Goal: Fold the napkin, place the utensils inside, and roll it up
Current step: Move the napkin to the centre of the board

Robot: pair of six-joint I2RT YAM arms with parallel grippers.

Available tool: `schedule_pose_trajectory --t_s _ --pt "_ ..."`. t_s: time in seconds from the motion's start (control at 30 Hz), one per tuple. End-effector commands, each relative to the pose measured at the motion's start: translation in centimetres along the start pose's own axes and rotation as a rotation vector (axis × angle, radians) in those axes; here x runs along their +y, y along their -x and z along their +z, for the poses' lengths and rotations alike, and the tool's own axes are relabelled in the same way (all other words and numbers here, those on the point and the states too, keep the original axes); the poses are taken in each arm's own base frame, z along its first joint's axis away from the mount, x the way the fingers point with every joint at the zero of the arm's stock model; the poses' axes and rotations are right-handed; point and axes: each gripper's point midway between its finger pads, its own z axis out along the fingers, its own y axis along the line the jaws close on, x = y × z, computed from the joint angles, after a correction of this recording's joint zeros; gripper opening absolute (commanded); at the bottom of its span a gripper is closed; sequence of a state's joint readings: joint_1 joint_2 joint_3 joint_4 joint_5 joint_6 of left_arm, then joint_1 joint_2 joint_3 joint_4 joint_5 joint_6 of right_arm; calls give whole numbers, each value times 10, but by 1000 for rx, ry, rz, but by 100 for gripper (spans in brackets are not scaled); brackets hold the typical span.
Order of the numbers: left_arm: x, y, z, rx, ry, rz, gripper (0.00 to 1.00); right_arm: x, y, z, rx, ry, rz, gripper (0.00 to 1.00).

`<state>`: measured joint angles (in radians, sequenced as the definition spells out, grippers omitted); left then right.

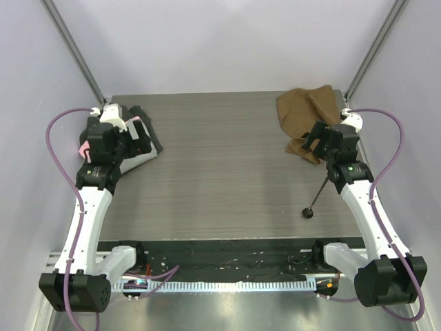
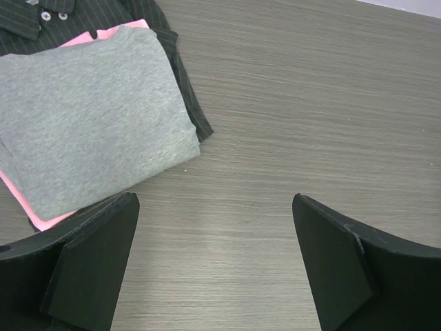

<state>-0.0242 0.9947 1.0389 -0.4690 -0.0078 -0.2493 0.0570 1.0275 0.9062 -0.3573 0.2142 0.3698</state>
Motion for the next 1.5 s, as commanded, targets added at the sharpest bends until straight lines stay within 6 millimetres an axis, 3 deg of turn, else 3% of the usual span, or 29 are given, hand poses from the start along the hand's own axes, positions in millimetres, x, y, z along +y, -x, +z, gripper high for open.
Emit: schedule_pose_trajectory --t_s 0.0,0.17,0.4,0.53,0.6,0.63,0.67,0.83,0.9,0.93,0.97,1.0,1.07,1.1,1.17,1.27,1.3,1.33,1.4,1.47 --pt "2 10 0 -26 14 5 100 0 16 1 -42 -23 13 96" --pt "0 3 6 0 -1 3 100 4 25 2 -29 -30 13 96" --pt "3 -2 6 12 11 28 100 -1 15 23 73 -111 -2 95" --pt "-4 -7 8 27 -28 33 100 -10 -4 50 175 -200 -28 93" --pt "-2 -13 15 57 -22 39 100 -15 -3 59 168 -240 -32 93" --pt "-2 -13 17 65 -21 39 100 -19 -14 72 199 -266 -47 93" --pt "-3 -16 20 79 -23 41 100 -20 -8 77 188 -285 -55 93" --pt "-12 -29 35 138 -70 46 98 -30 -16 121 233 -337 -25 93" --pt "-19 -36 39 164 -93 60 97 -22 -23 145 252 -310 -1 92" --pt "-21 -39 41 177 -108 64 97 -16 -16 155 231 -295 5 92" --pt "-21 -40 42 176 -107 67 97 -19 -26 168 261 -302 -4 91" --pt "-21 -39 42 171 -111 71 97 -27 -25 177 266 -315 1 91" --pt "-20 -39 43 161 -107 79 97 -18 -13 191 253 -294 1 89" --pt "-20 -38 42 155 -109 83 97 -18 -22 201 276 -293 -4 86" --pt "-21 -37 41 145 -114 84 98 -13 -18 208 271 -275 4 82" --pt "-25 -36 42 145 -137 85 98 -10 -26 218 298 -259 -10 62" --pt "-25 -35 43 146 -139 84 97 -7 -28 220 309 -241 -11 37" --pt "-26 -35 43 144 -140 84 98 1 -35 222 344 -191 -8 24" --pt "-30 -31 39 133 -164 86 97 15 -40 219 368 -137 23 7" --pt "-35 -28 33 119 -183 93 93 54 -48 206 389 -45 23 1"
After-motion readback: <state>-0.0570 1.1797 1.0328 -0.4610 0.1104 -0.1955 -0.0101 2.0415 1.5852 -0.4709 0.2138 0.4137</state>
